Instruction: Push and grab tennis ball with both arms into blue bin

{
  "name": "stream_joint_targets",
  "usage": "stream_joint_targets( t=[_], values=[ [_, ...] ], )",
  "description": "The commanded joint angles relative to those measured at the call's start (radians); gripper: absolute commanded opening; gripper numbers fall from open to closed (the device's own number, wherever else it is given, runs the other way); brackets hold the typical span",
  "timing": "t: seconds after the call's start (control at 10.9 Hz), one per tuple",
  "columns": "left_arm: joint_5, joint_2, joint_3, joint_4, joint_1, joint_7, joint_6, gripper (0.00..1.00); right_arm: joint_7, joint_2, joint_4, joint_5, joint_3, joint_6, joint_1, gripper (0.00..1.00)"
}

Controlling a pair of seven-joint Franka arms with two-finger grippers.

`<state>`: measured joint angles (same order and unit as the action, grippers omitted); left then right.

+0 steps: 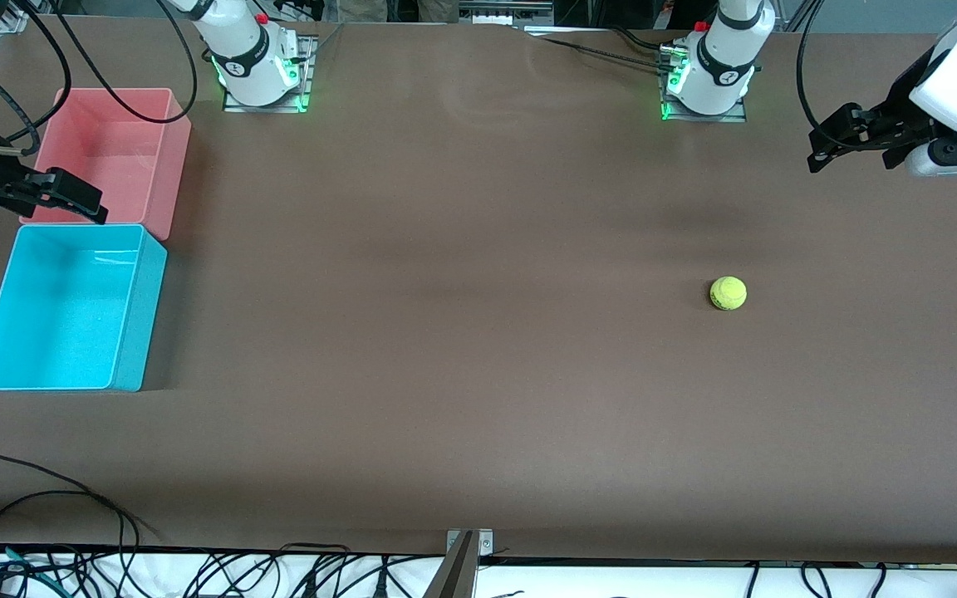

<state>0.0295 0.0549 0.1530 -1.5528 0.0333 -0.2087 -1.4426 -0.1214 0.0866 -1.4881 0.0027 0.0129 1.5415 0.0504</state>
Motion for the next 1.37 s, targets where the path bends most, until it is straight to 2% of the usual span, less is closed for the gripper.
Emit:
stream_joint_targets(
  t=[0.0, 1.28],
  values=[
    [-0.023, -0.017, 0.005, 0.036, 0.000, -0.006, 0.022, 1.00, -0.006, 0.002, 0.019, -0.003, -0.002, -0.008, 0.000, 1.00],
    [-0.023, -0.017, 0.005, 0.036, 0.004, -0.004, 0.022, 1.00, 0.029, 0.007, 0.019, -0.013, 0.004, -0.007, -0.003, 1.00]
  ],
)
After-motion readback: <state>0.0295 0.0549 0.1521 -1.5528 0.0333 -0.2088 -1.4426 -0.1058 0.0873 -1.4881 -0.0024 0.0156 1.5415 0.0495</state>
